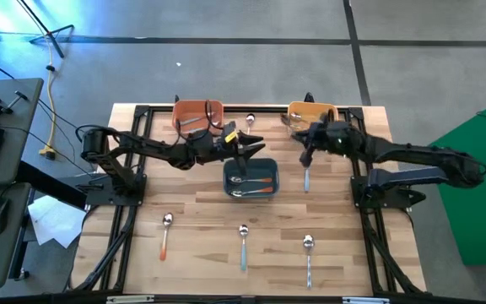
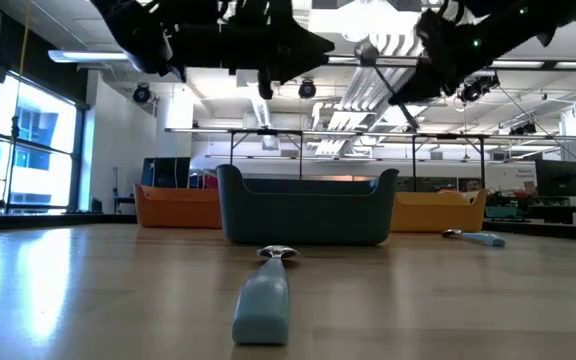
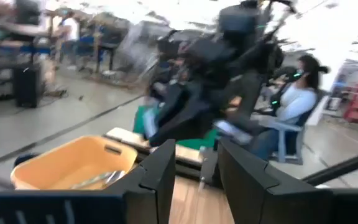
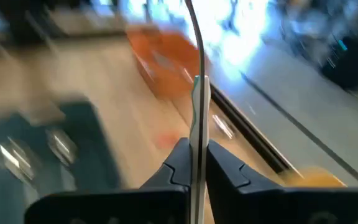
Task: Sort silverware by color (type)
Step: Put the white-blue spoon into the yellow bin, then put the blue spoon into the orange bin
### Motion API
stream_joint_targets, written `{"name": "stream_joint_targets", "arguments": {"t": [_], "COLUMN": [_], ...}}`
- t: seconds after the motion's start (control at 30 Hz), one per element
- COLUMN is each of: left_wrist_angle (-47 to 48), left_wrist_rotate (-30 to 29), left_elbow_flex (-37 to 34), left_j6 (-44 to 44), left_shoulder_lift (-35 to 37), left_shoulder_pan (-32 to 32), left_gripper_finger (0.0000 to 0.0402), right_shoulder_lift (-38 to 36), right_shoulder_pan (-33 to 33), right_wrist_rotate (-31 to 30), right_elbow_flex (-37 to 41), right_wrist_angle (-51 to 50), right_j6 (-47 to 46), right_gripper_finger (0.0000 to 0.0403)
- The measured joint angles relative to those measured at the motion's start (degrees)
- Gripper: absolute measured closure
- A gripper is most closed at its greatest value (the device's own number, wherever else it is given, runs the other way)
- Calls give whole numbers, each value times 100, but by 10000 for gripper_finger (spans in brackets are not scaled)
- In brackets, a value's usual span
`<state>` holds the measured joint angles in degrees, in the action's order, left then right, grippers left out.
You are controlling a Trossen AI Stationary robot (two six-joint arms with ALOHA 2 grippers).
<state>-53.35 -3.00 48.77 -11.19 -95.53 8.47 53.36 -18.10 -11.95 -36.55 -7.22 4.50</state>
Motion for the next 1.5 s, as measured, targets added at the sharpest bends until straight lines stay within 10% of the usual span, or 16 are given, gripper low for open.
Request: {"name": "stream_joint_targets", "arguments": {"t": [0.2, 0.7, 1.5], "left_wrist_angle": [-319, -816, -1000], "left_wrist_rotate": [509, 1608, 1524], "left_elbow_flex": [-287, -1054, -2102], "left_j6": [279, 221, 459], "left_shoulder_lift": [13, 517, 1366], "left_shoulder_pan": [320, 1706, 2266], "left_gripper_finger": [309, 358, 396], "right_shoulder_lift": [485, 2420, 3344], "right_shoulder_pan": [-1042, -3113, -3325], "right_wrist_rotate": [-268, -106, -157], "right_elbow_flex": [-842, -956, -1063], "right_wrist_angle": [-1859, -2130, -2055], "right_j6": [1219, 2451, 2234], "right_gripper_finger": [393, 393, 309]}}
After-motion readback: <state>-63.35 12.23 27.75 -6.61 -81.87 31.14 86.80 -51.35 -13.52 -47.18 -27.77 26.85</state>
